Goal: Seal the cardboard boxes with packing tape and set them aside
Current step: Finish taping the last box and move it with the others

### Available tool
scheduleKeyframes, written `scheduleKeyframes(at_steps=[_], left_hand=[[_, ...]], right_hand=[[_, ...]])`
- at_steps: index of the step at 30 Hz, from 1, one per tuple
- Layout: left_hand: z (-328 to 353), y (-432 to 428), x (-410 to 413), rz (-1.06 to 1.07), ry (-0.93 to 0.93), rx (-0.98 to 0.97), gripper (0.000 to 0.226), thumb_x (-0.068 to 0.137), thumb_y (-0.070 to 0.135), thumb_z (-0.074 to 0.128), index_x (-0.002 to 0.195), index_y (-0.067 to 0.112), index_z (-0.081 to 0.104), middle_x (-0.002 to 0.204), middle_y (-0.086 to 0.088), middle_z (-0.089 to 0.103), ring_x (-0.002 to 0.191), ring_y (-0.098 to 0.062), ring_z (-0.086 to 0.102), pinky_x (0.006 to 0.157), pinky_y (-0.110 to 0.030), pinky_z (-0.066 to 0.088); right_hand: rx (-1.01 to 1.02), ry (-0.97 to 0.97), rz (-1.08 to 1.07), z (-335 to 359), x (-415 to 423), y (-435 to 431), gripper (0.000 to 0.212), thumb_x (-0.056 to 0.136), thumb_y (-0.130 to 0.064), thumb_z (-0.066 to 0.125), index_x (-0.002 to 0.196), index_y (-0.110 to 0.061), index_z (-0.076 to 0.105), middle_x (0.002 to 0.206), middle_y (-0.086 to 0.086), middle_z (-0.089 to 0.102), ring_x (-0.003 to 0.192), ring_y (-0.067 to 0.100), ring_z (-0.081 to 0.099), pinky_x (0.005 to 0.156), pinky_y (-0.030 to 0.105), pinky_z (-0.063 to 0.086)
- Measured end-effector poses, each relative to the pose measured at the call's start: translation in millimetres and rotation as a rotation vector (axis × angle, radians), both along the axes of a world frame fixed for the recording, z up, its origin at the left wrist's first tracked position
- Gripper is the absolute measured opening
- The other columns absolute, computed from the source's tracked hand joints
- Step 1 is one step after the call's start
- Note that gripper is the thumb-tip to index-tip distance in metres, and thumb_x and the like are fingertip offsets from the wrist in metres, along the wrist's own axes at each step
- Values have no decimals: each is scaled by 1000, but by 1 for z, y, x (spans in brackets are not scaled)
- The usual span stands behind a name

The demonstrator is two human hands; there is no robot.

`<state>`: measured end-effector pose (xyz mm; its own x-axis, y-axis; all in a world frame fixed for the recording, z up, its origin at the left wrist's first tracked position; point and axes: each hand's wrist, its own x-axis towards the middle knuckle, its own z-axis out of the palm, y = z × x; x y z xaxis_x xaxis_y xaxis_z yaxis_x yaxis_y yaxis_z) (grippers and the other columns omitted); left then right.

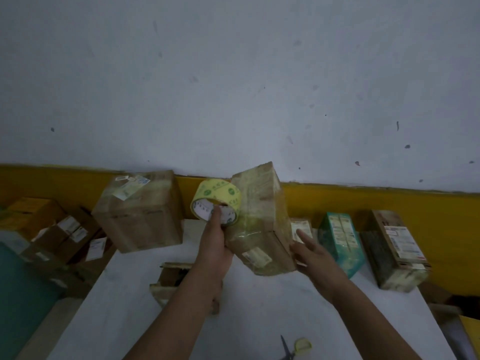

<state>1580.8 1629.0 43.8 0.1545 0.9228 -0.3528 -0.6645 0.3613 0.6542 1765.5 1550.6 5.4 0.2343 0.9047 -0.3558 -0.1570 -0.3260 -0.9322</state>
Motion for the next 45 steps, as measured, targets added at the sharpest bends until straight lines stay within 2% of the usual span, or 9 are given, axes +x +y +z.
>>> scheduleKeyframes(at_steps=[2,5,9,15,23,29,37,41,45], left_hand=[[5,1,0,2,51,31,29,100,41,47,114,20,61,107,-6,72,99,-24,69,76,-40,57],[14,1,3,0,126,106,25,100,38,46,111,22,61,101,-2,73,91,-18,71,71,-36,58],[26,-2,2,20,279,137,29,98,42,50,118,23,58,108,-3,69,96,-19,69,80,-38,57],[30,-3,-6,59,407,175,38,95,52,50,124,28,57,122,-6,65,108,-24,65,96,-48,52],[54,-8,-1,6,628,375,22,100,46,42,91,38,60,103,7,69,91,-5,64,75,-22,53],[68,26,-76,248,1033,619,28,86,-8,47,99,15,58,91,0,63,87,-18,61,71,-27,49],[28,23,-49,51,1058,682,25,86,8,45,97,28,56,92,-1,61,92,-21,62,75,-37,52],[30,12,-36,117,734,390,15,96,16,59,103,29,61,104,4,67,89,0,64,73,-19,52],[25,-18,-6,-116,51,-33,27,95,29,57,113,12,67,107,-13,73,94,-28,71,86,-43,54]], right_hand=[[-44,-108,62,16,4,8,48,91,-52,55,128,-22,58,124,6,64,108,23,61,91,40,53],[-227,-77,265,38,5,23,107,58,-91,53,139,-22,45,138,6,54,125,31,52,108,56,38],[-284,54,369,52,6,33,135,36,-96,60,148,-25,37,143,11,48,131,38,45,108,66,28],[-258,111,374,62,1,30,123,41,-78,80,144,-22,41,140,12,50,127,41,48,107,71,28],[-161,322,179,56,-23,19,67,70,-53,74,129,-26,56,124,18,63,109,44,60,88,69,48],[44,556,37,66,18,-5,95,44,-45,91,129,-22,56,124,15,66,114,42,61,90,73,43],[193,953,64,46,-9,-14,94,55,-43,87,138,-17,51,135,24,56,120,48,55,92,73,38],[198,1056,88,35,-19,-17,72,75,-56,60,132,-12,60,137,27,53,119,52,54,91,74,37],[242,1108,117,18,-35,-19,80,75,-54,71,141,-15,50,145,25,46,130,50,44,103,71,31]])
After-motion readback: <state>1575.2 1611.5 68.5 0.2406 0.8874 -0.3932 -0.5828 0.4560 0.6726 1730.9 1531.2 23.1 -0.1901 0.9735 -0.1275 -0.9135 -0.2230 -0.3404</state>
